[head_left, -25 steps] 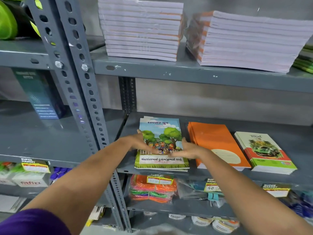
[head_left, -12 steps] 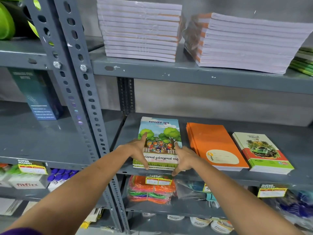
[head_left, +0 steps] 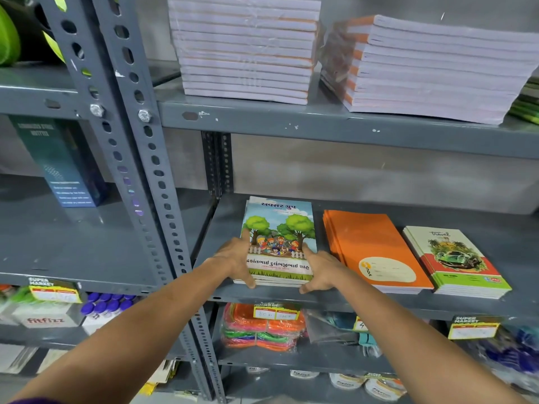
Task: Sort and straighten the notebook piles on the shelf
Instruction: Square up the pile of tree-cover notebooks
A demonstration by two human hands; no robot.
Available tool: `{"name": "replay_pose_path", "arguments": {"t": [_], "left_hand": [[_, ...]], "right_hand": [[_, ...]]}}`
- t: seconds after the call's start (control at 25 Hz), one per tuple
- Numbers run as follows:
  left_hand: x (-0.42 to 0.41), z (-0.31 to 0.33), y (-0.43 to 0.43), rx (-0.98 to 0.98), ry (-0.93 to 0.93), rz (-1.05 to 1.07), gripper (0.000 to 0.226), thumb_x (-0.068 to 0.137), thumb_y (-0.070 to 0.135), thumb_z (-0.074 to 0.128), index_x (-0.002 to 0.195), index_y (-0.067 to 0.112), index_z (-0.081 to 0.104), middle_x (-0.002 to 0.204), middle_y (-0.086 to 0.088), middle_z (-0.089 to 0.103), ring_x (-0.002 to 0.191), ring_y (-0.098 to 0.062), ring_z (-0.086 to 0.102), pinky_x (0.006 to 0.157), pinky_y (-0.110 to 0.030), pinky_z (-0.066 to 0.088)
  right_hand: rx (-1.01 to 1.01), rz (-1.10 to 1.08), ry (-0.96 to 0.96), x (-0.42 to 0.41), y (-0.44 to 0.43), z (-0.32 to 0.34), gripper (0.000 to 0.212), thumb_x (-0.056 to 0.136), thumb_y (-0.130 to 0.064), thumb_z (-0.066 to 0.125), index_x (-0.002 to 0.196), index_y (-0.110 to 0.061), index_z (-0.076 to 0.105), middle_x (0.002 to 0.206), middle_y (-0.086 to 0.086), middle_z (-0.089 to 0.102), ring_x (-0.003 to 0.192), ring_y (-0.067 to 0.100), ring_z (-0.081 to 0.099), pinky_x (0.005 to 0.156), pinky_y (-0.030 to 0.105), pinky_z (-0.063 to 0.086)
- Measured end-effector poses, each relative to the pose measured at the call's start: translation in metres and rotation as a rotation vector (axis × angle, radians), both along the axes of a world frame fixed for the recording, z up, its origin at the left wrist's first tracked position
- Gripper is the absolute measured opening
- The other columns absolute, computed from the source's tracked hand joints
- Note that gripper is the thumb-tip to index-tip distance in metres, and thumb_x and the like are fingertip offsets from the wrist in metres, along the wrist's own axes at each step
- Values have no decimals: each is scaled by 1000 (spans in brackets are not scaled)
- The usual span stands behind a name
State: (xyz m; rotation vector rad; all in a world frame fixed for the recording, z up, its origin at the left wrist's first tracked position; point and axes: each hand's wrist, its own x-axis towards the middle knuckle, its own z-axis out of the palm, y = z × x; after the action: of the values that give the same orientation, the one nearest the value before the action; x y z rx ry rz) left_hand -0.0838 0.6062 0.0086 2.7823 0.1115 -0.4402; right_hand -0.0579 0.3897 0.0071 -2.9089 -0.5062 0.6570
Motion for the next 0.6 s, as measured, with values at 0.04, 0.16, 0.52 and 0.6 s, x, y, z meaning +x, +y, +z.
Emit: {"name": "replay_pose_path", "arguments": {"t": [0.04, 0.16, 0.52, 0.6], "left_hand": [[0, 1, 0, 3, -9, 5, 123, 51, 32, 95, 145, 12, 18, 113, -7, 60, 103, -27, 61, 84, -33, 52], [-1, 1, -1, 9, -5, 26, 125, 51, 32, 95, 146, 13, 16, 119, -9, 59, 108, -29, 60, 90, -35, 52], [-6, -2, -10, 76, -43, 54, 133, 53, 28, 95, 151, 11, 6, 120, -13, 61, 109, -32, 62, 87, -38, 53], [-6, -3, -10, 70, -52, 61, 130, 53, 28, 95, 149, 10, 9, 118, -13, 61, 107, -32, 62, 85, -38, 54]], "right_hand": [[13, 0, -9, 0, 0, 1, 121, 72, -40, 81, 154, -16, -5, 148, 16, 37, 134, 32, 41, 104, 36, 39], [32, -11, 4, 2, -1, 0, 119, 73, -37, 81, 155, -17, -3, 148, 16, 38, 134, 32, 41, 105, 36, 39], [123, -94, -47, -1, -4, -7, 122, 63, -35, 88, 154, -21, 8, 131, 9, 55, 117, 27, 56, 93, 35, 47], [182, -128, -60, -2, -5, -8, 119, 60, -31, 90, 152, -22, 15, 133, 7, 56, 119, 27, 55, 96, 35, 46]]}}
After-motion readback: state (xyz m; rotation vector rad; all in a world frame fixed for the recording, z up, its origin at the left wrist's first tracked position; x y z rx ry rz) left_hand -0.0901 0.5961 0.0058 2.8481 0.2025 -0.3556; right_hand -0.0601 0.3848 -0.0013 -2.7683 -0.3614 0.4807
